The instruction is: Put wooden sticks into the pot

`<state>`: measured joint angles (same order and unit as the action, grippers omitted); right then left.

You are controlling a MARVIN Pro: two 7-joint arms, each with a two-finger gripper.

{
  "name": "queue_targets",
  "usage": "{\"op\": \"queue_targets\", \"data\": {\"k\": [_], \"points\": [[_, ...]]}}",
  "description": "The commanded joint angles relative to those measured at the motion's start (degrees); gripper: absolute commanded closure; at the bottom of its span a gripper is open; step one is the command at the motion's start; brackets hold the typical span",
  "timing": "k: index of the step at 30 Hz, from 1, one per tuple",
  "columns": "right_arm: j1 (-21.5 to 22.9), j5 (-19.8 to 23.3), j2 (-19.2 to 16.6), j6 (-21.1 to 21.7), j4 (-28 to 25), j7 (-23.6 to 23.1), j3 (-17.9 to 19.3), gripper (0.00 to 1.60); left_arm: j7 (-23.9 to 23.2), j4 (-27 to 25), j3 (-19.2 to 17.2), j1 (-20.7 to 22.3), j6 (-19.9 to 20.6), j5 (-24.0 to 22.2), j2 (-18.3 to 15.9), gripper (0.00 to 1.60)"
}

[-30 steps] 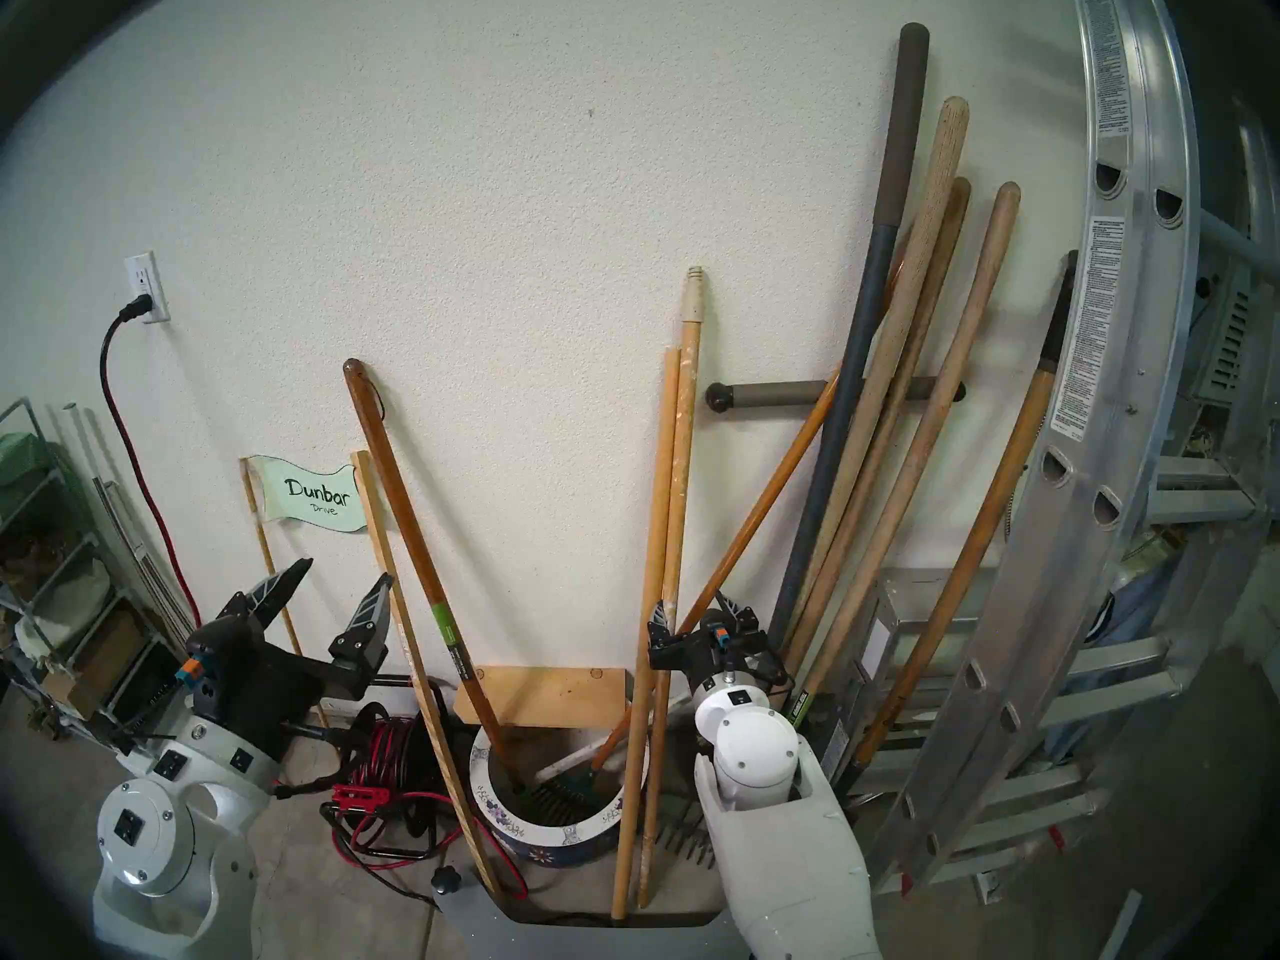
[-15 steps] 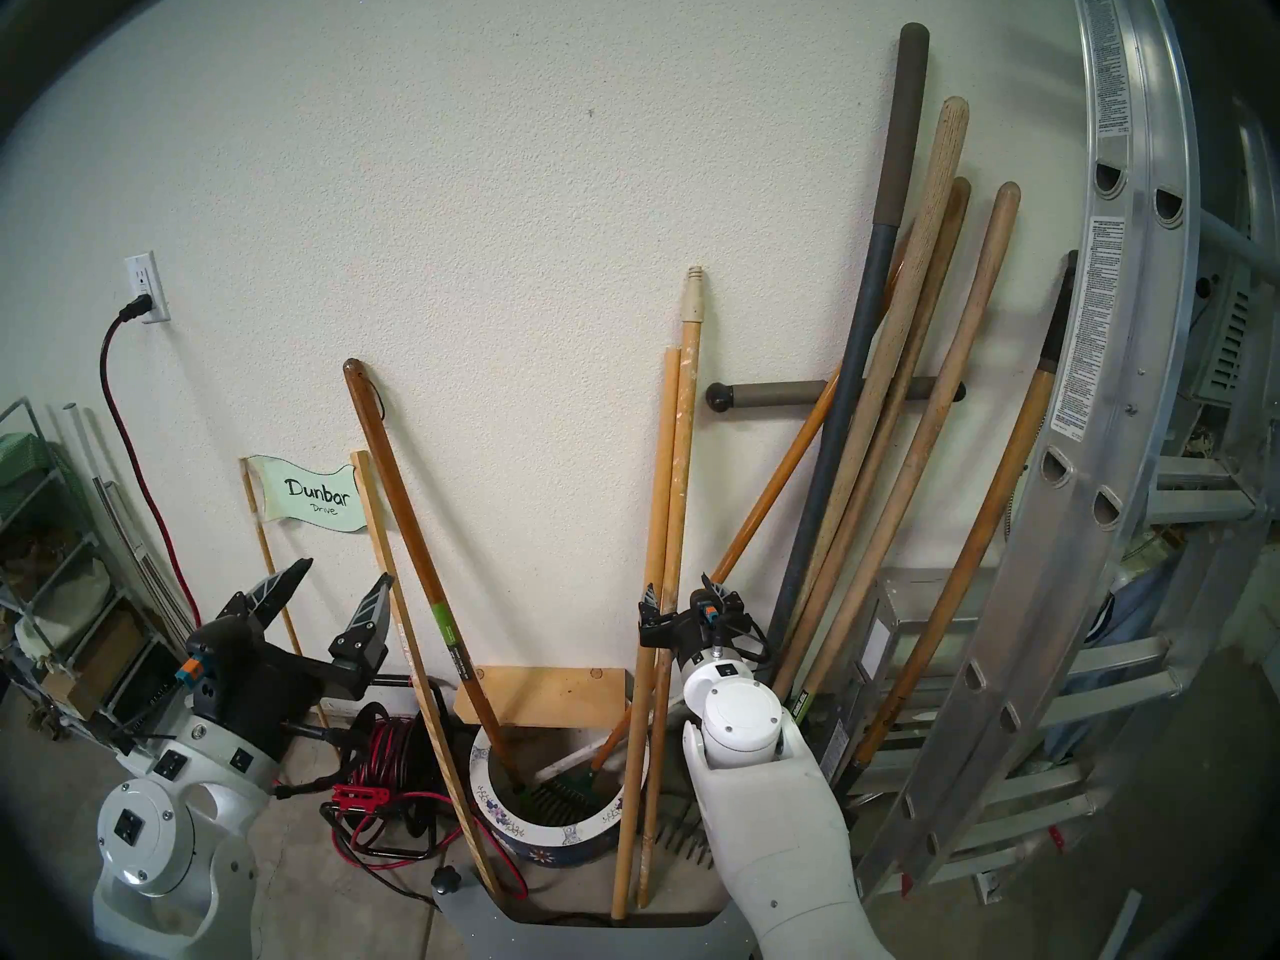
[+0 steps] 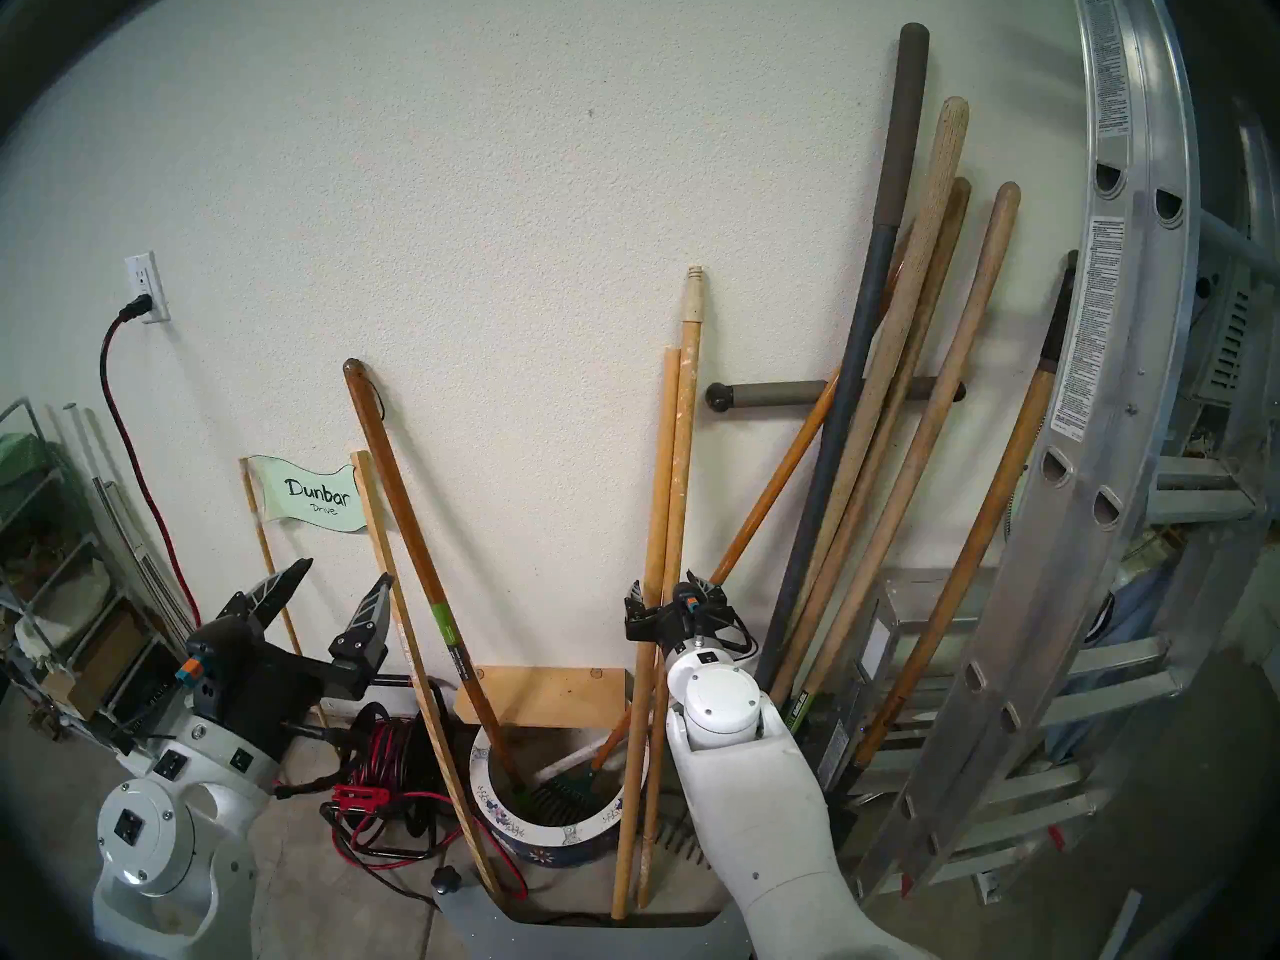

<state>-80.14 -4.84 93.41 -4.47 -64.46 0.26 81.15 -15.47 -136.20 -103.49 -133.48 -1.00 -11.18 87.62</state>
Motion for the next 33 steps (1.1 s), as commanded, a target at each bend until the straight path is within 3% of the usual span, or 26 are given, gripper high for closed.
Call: {"op": "queue_targets", "data": {"k": [1, 8, 9, 10, 11, 12, 17, 21, 26, 27, 28, 29, 30, 33], "points": [[5.1, -3.1, 2.0, -1.6, 4.8, 4.2, -1.5, 0.0, 0.1, 0.0, 0.0, -0.1, -0.1, 0.1, 0.1, 0.0], [8.3, -6.3, 3.1, -3.8, 11.7, 9.3, -2.4, 0.0, 0.2, 0.0, 0.1, -0.1, -0.1, 0.1, 0.1, 0.0], [8.6, -6.5, 3.4, -4.2, 12.6, 10.1, -2.3, 0.64, 0.2, 0.0, 0.1, -0.1, -0.1, 0.1, 0.1, 0.0], [8.9, -6.6, 3.5, -4.6, 13.5, 10.3, -2.3, 1.04, 0.2, 0.0, 0.1, -0.1, -0.1, 0.1, 0.1, 0.0], [9.2, -6.6, 3.5, -5.0, 14.2, 10.3, -2.3, 1.04, 0.2, 0.0, 0.1, -0.1, -0.1, 0.1, 0.1, 0.0], [9.4, -6.0, 3.8, -5.1, 14.7, 10.4, -1.8, 1.6, 0.2, 0.0, 0.1, -0.1, -0.1, 0.1, 0.1, 0.0], [8.7, -5.4, 3.2, -6.6, 14.3, 10.0, -1.3, 1.6, 0.2, 0.0, 0.1, -0.1, -0.1, 0.1, 0.1, 0.0], [5.1, -3.5, 2.1, -6.4, 8.2, 7.1, -0.4, 1.6, 0.2, 0.0, 0.1, -0.1, -0.1, 0.1, 0.0, 0.0], [3.2, -0.6, 1.6, -8.7, 6.2, 5.6, 1.6, 1.6, 0.2, 0.0, 0.1, -0.1, -0.1, 0.1, 0.0, 0.0], [0.5, 1.1, 0.5, -7.2, 1.5, 4.2, 1.1, 1.6, 0.2, 0.0, 0.1, -0.1, 0.0, 0.1, 0.0, 0.0], [1.8, 1.0, 1.1, -9.8, 4.6, 4.0, 2.3, 1.6, 0.2, 0.0, 0.1, -0.1, 0.0, 0.0, 0.0, 0.0], [1.8, 1.0, 1.1, -9.8, 4.6, 4.0, 2.3, 1.6, 0.2, 0.0, 0.1, -0.1, 0.0, 0.0, 0.0, 0.0], [-0.4, 2.3, 0.2, -8.4, 0.5, 3.1, 1.8, 1.6, 0.2, 0.0, 0.1, -0.1, 0.0, 0.0, 0.0, 0.0], [-0.9, 3.7, 0.2, -10.1, 0.8, 1.3, 2.9, 1.6, 0.2, 0.0, 0.1, -0.1, 0.0, 0.0, 0.0, 0.0]]}}
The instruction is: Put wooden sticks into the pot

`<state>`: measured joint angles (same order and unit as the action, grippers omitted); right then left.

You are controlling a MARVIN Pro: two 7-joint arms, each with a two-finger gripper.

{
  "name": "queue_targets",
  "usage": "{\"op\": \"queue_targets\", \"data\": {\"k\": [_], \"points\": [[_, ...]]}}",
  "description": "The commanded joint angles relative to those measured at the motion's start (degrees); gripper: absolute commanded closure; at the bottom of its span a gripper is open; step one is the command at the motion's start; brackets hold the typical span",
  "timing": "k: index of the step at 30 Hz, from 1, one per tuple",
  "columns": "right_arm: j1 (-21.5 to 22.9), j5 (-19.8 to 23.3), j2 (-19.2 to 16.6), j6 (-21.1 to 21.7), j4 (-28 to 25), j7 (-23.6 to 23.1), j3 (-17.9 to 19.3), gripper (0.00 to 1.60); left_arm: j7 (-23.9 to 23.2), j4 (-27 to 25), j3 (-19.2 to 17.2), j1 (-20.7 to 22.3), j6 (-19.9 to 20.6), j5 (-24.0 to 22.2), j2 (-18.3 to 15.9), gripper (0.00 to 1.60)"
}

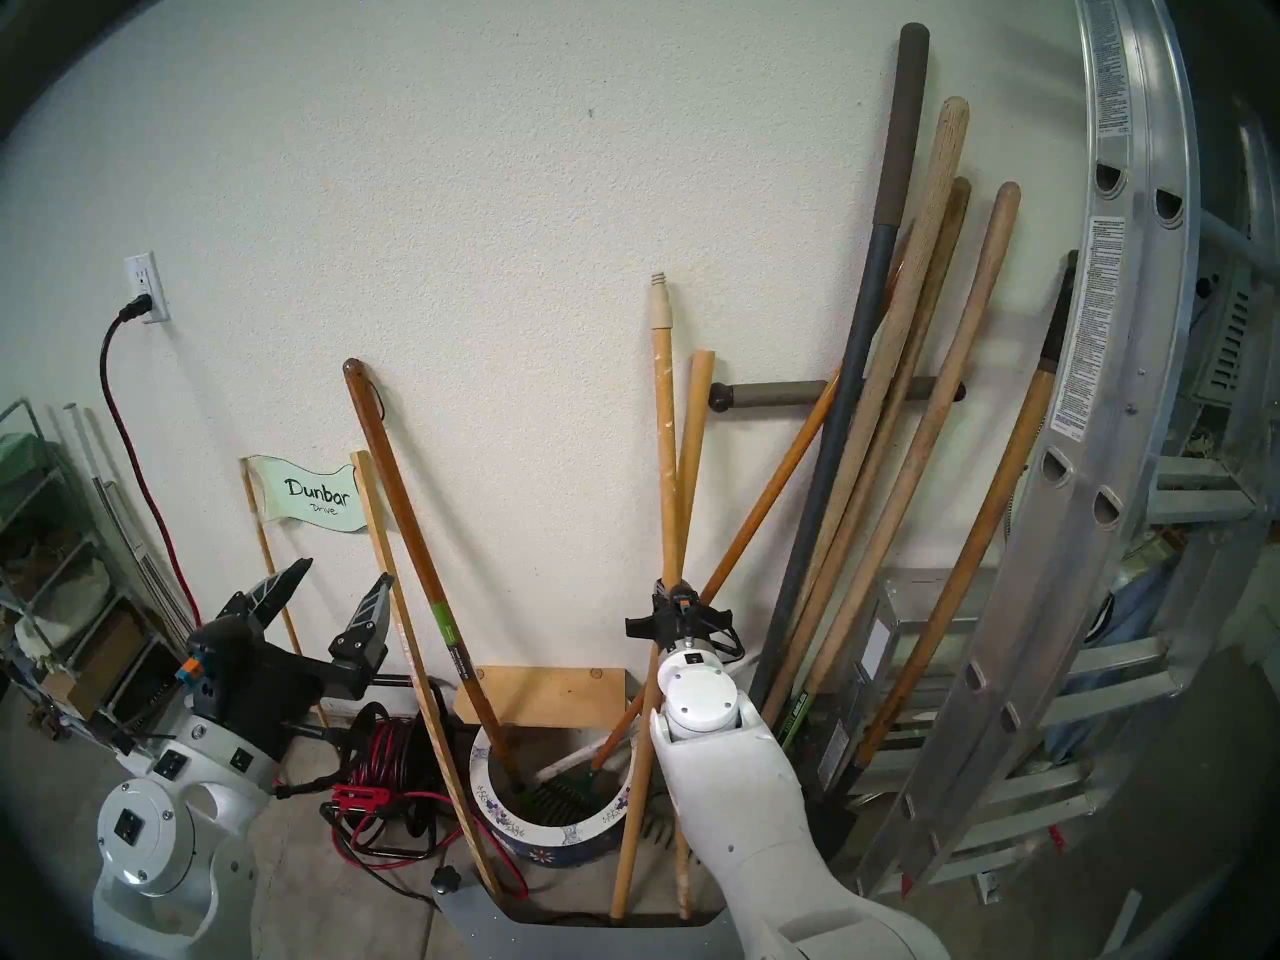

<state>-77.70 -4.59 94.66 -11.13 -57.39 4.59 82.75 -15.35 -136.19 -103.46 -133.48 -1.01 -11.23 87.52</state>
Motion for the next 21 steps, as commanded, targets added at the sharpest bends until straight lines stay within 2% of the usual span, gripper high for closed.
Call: {"op": "queue_targets", "data": {"k": [1, 11, 21], "points": [[-3.3, 3.4, -1.1, -3.5, -6.3, -3.0, 1.3, 1.6, 0.1, 0.0, 0.0, -0.1, 0.0, 0.1, 0.1, 0.0], [-7.9, 11.2, -2.2, -3.2, -13.4, -10.0, 2.0, 1.6, 0.1, 0.0, 0.0, -0.1, 0.0, 0.0, 0.0, 0.0], [-9.2, 15.8, -2.6, -5.2, -18.2, -15.8, 1.1, 1.6, 0.1, 0.0, 0.0, -0.1, 0.0, -0.1, 0.0, 0.0]]}}
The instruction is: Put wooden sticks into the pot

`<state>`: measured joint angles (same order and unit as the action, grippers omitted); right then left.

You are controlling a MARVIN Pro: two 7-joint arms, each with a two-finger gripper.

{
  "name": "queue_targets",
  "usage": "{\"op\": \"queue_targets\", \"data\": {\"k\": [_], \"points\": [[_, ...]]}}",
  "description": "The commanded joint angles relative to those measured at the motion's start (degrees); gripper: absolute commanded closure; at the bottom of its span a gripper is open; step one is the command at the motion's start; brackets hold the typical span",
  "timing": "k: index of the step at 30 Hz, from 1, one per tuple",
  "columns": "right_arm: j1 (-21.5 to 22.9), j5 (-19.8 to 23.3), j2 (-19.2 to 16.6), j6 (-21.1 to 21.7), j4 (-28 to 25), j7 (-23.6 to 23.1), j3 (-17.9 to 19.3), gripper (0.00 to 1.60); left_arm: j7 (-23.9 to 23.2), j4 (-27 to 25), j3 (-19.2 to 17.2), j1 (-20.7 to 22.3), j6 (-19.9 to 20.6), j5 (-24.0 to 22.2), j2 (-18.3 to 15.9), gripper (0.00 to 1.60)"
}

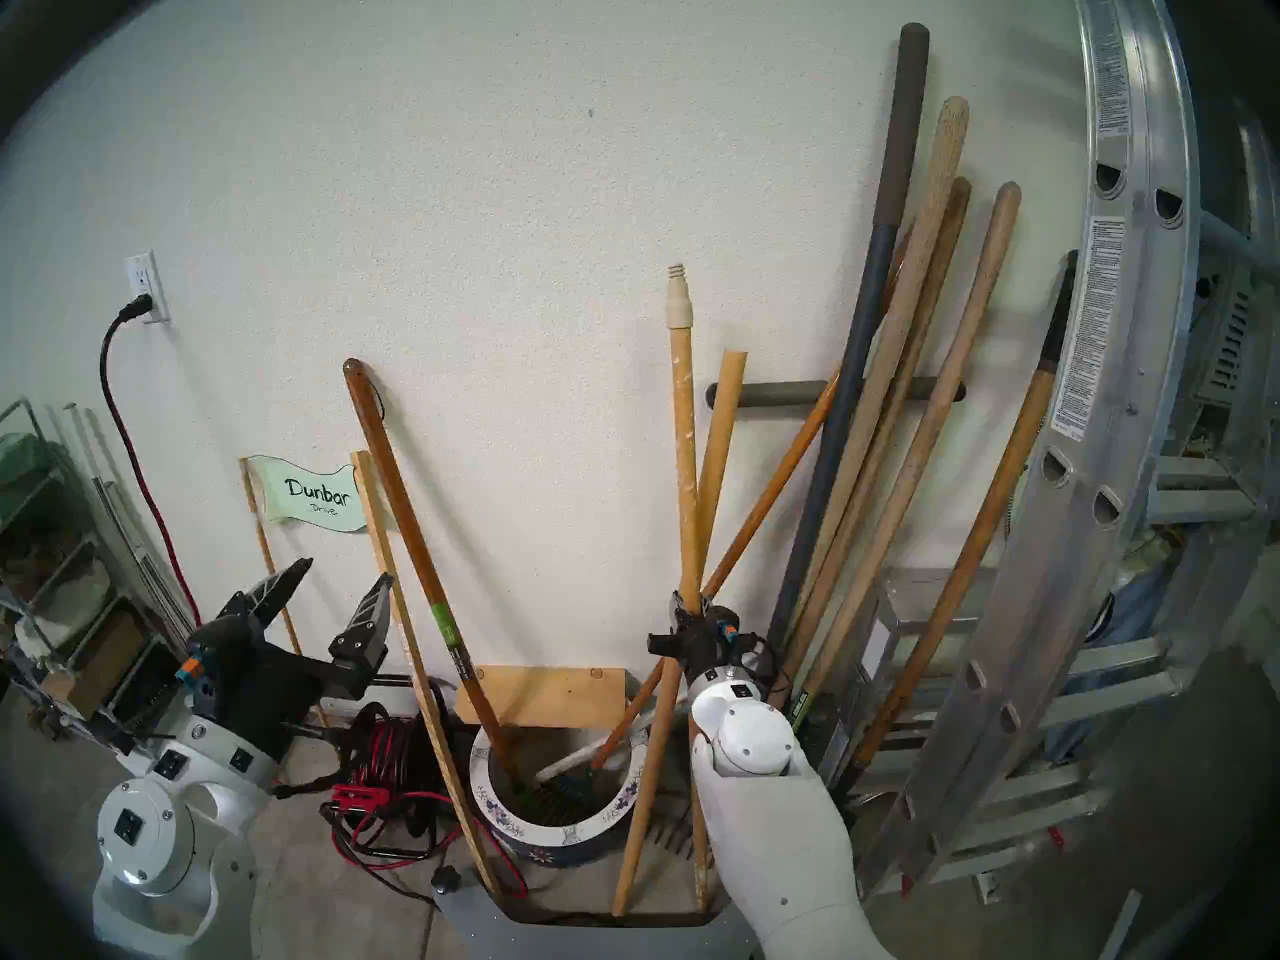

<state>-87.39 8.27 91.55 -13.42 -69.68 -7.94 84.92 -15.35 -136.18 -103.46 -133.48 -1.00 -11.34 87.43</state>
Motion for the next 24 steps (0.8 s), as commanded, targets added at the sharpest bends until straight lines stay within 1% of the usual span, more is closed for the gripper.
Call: {"op": "queue_targets", "data": {"k": [1, 4, 5, 6, 13, 14, 15, 16, 18, 20, 22, 23, 24], "points": [[0.7, 3.3, 0.5, -3.4, -6.0, -3.8, -1.2, 1.6, 0.0, 0.0, 0.0, -0.1, 0.0, 0.0, 0.0, 0.0], [0.3, 4.0, 0.5, -4.0, -7.6, -5.3, -1.4, 1.6, 0.0, 0.0, 0.0, -0.1, 0.0, 0.0, 0.0, 0.0], [-0.5, 4.3, 0.5, -3.7, -9.6, -5.6, -1.4, 1.6, 0.0, 0.0, 0.0, -0.1, 0.0, 0.0, 0.0, 0.0], [0.3, 4.4, 0.5, -4.6, -8.3, -6.1, -1.5, 1.6, 0.0, 0.0, 0.0, -0.1, 0.0, 0.0, 0.0, 0.0], [0.3, 6.0, 0.5, -5.6, -12.4, -8.7, -1.6, 1.6, 0.0, 0.0, 0.0, -0.1, 0.0, 0.0, 0.0, 0.0], [0.9, 6.2, 0.5, -6.1, -11.7, -9.2, -1.7, 1.6, 0.0, 0.0, 0.0, -0.1, 0.0, 0.0, 0.0, 0.0], [0.4, 6.6, 0.5, -5.9, -13.1, -9.5, -1.7, 1.6, 0.0, 0.0, 0.0, -0.1, 0.0, 0.0, 0.0, 0.0], [0.6, 6.7, 0.5, -6.2, -13.0, -9.9, -1.7, 1.6, 0.0, 0.0, 0.0, -0.1, 0.0, 0.0, 0.0, 0.0], [0.0, 7.3, 0.5, -6.0, -14.8, -10.8, -1.7, 1.6, 0.0, 0.0, 0.0, -0.1, 0.0, -0.1, -0.1, 0.0], [0.1, 7.4, 0.4, -6.4, -14.9, -11.6, -1.7, 1.6, 0.0, 0.0, 0.0, -0.1, 0.0, -0.1, -0.1, 0.0], [-0.4, 7.9, 0.2, -6.2, -16.5, -12.4, -1.5, 1.6, 0.0, 0.0, 0.0, -0.1, 0.0, -0.1, -0.1, 0.0], [0.1, 8.1, 0.2, -6.5, -16.1, -12.6, -1.3, 1.6, 0.0, 0.0, 0.0, -0.1, 0.0, -0.1, -0.1, 0.0], [-0.4, 8.2, 0.1, -6.3, -17.8, -13.0, -1.2, 1.6, 0.0, 0.0, 0.0, -0.1, 0.0, -0.1, -0.1, 0.0]]}}
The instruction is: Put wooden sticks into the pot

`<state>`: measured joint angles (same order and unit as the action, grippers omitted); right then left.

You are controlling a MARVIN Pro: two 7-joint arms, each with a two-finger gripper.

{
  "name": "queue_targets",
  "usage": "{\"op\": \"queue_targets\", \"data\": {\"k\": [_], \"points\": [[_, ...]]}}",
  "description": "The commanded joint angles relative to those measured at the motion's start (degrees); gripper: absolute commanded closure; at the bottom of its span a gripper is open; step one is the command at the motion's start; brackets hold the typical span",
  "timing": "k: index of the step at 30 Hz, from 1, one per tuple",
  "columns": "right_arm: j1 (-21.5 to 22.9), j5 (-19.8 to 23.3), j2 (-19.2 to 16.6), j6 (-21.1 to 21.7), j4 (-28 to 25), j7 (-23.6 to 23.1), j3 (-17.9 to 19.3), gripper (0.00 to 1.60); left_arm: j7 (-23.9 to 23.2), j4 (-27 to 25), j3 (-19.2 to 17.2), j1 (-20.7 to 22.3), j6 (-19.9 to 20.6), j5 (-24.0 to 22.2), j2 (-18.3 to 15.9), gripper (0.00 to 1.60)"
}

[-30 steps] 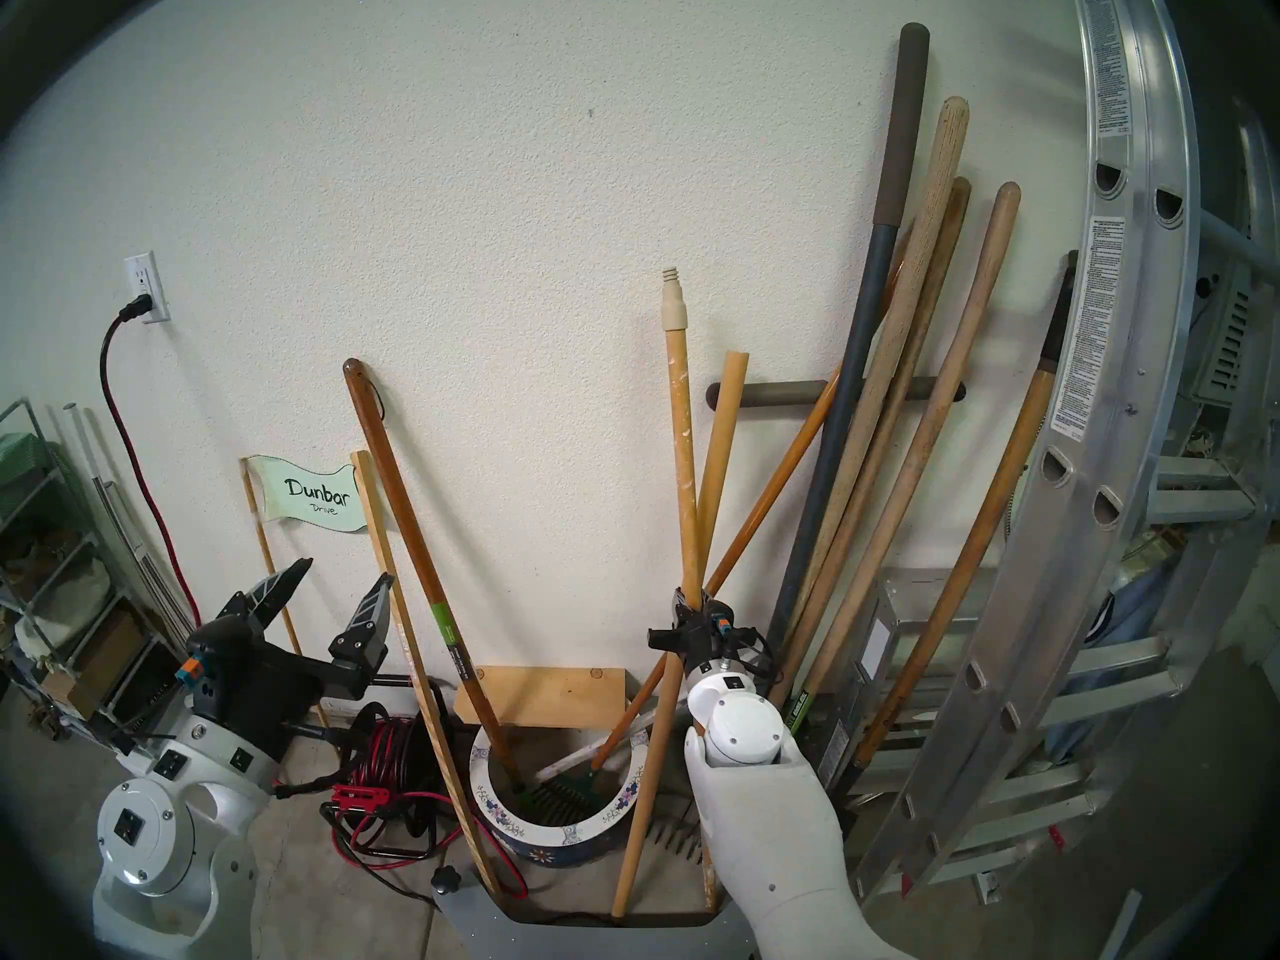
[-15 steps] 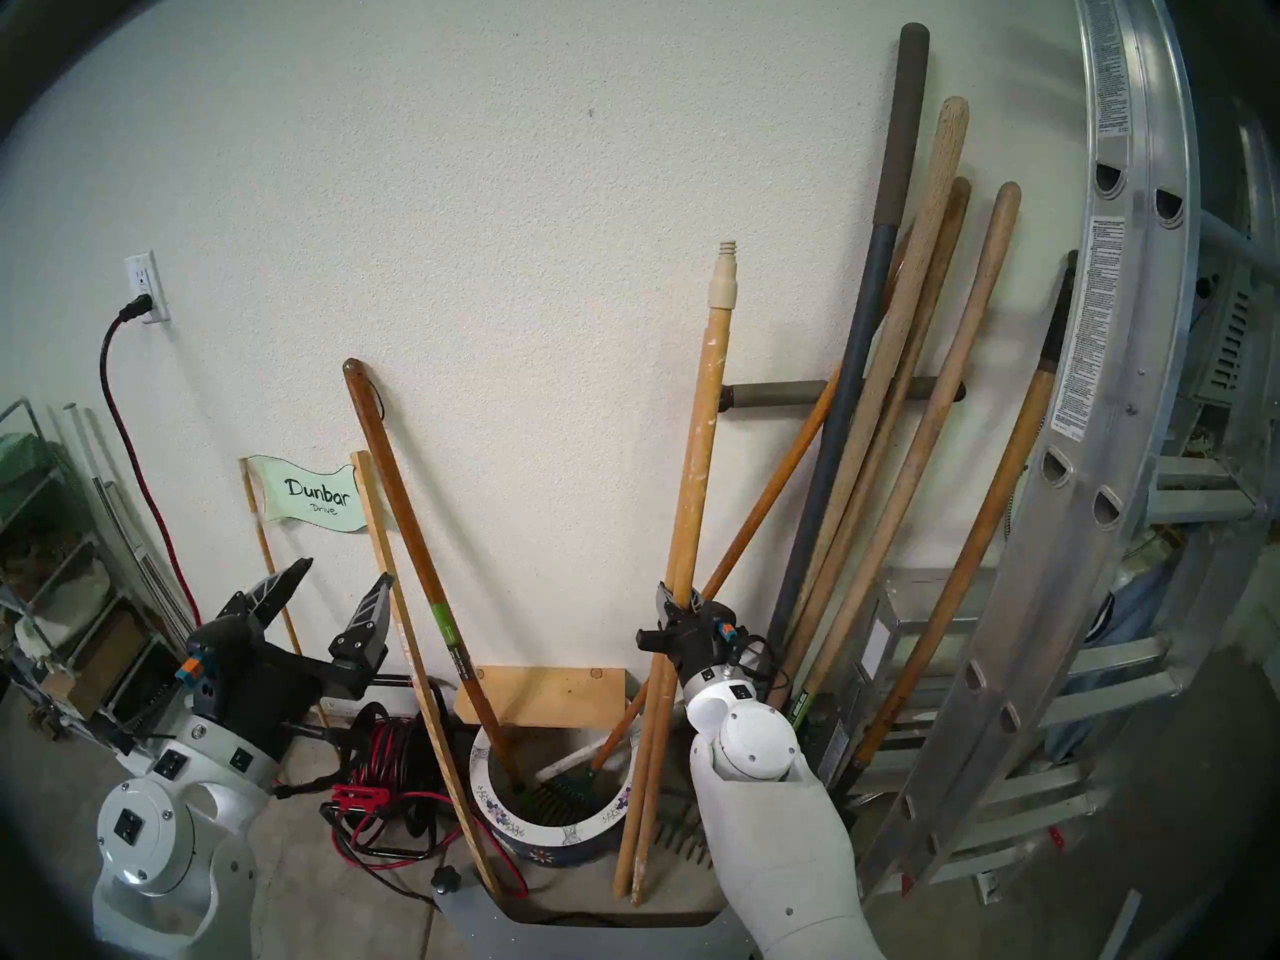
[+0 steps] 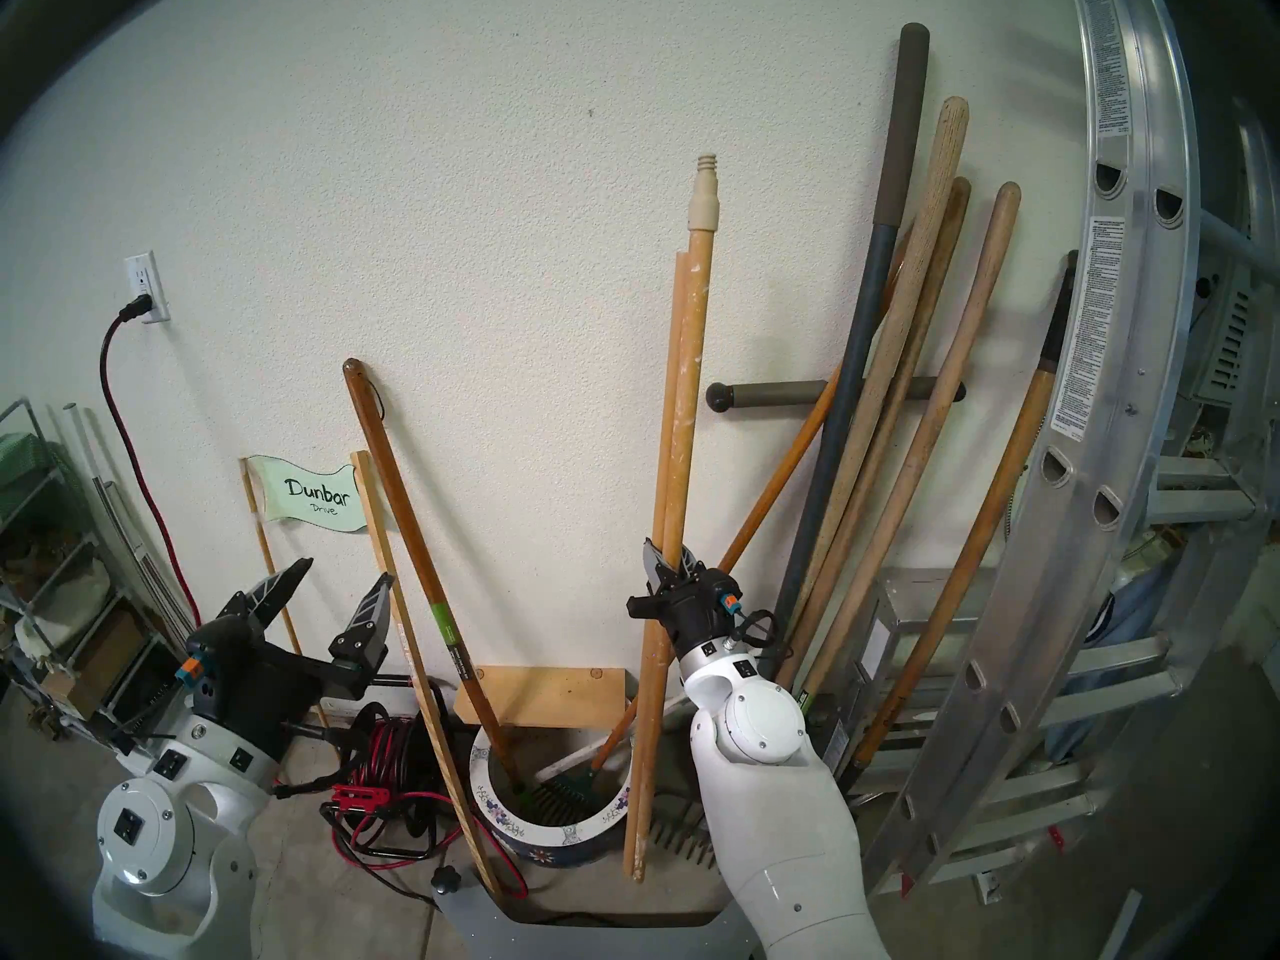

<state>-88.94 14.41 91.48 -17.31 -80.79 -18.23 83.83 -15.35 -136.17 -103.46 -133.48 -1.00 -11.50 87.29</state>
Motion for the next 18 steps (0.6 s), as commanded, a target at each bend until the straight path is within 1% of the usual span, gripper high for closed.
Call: {"op": "queue_targets", "data": {"k": [1, 2, 4, 5, 8, 12, 18], "points": [[1.9, 2.4, 0.2, -2.9, -5.8, -3.1, 0.0, 1.6, 0.0, 0.0, 0.0, -0.1, 0.0, 0.0, 0.0, 0.0], [1.9, 2.5, 0.3, -3.0, -7.1, -3.4, 0.0, 1.6, 0.0, 0.0, 0.0, -0.1, 0.0, 0.0, 0.0, 0.0], [2.5, 2.8, 0.5, -3.4, -7.3, -4.0, -0.2, 1.6, 0.0, 0.0, 0.0, -0.1, 0.0, 0.0, 0.0, 0.0], [2.4, 3.0, 0.5, -3.4, -8.4, -4.4, -0.2, 1.6, 0.0, 0.0, 0.0, -0.1, 0.0, 0.0, 0.0, 0.0], [2.8, 3.5, 0.6, -3.7, -9.1, -5.2, -0.4, 1.6, 0.0, 0.0, 0.0, -0.1, 0.0, 0.0, 0.0, 0.0], [2.8, 4.2, 0.6, -3.9, -11.6, -6.3, -0.4, 1.6, 0.0, 0.0, 0.0, -0.1, 0.0, -0.1, -0.1, 0.0], [4.1, 5.3, 0.8, -4.1, -13.9, -7.8, -0.6, 1.6, 0.0, 0.0, 0.0, -0.1, 0.0, -0.1, -0.1, 0.0]]}}
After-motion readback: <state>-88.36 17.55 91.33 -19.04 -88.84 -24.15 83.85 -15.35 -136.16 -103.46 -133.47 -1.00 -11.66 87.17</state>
